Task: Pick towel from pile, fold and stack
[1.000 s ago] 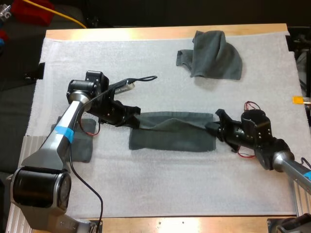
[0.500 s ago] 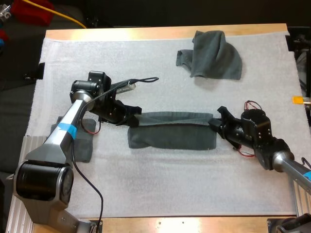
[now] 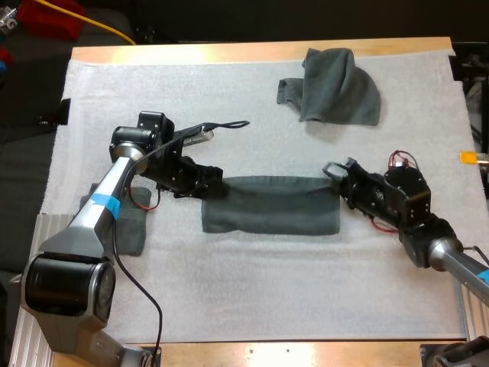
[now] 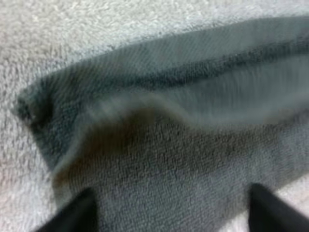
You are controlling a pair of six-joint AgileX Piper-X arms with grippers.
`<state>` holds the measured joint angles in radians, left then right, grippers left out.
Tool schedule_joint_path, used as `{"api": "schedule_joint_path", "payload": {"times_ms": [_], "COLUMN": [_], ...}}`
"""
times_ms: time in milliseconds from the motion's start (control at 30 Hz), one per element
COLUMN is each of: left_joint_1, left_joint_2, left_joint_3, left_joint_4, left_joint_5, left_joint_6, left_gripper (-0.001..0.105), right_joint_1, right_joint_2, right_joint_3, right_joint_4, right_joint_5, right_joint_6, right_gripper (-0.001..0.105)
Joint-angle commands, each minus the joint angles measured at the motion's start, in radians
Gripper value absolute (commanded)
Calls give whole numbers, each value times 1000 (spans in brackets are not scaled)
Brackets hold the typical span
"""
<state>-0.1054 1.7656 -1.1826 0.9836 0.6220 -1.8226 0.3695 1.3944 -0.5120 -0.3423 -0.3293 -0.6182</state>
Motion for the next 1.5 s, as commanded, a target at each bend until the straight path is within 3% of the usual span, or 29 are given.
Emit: {"api": "schedule_joint_path", "payload": {"times_ms": [0, 333, 467, 1233, 1467], "left_joint_1": [-2, -2, -2, -2, -2], "left_joint_2": [-4, -129, -197, -587, -734], "left_joint_3": [-9, -13, -13, -13, -9], "left_joint_4": [-7, 36, 66, 230, 278], "left_joint_5": [14, 8, -19, -19, -19], "left_joint_6": [9, 56, 71, 69, 28], "left_gripper": [67, 71, 71, 71, 71], "right_joint_1": [-6, -6, -6, -6, -6], "right_joint_2": [-2, -69, -124, -479, -584], "right_joint_3": [-9, -9, -9, -9, -9], "right_joint_4": [-34, 72, 180, 714, 881], "right_joint_5": [-19, -40, -40, -40, -40], "right_joint_6": [-46, -227, -273, -526, -588], "right_gripper": [63, 63, 63, 63, 63]}}
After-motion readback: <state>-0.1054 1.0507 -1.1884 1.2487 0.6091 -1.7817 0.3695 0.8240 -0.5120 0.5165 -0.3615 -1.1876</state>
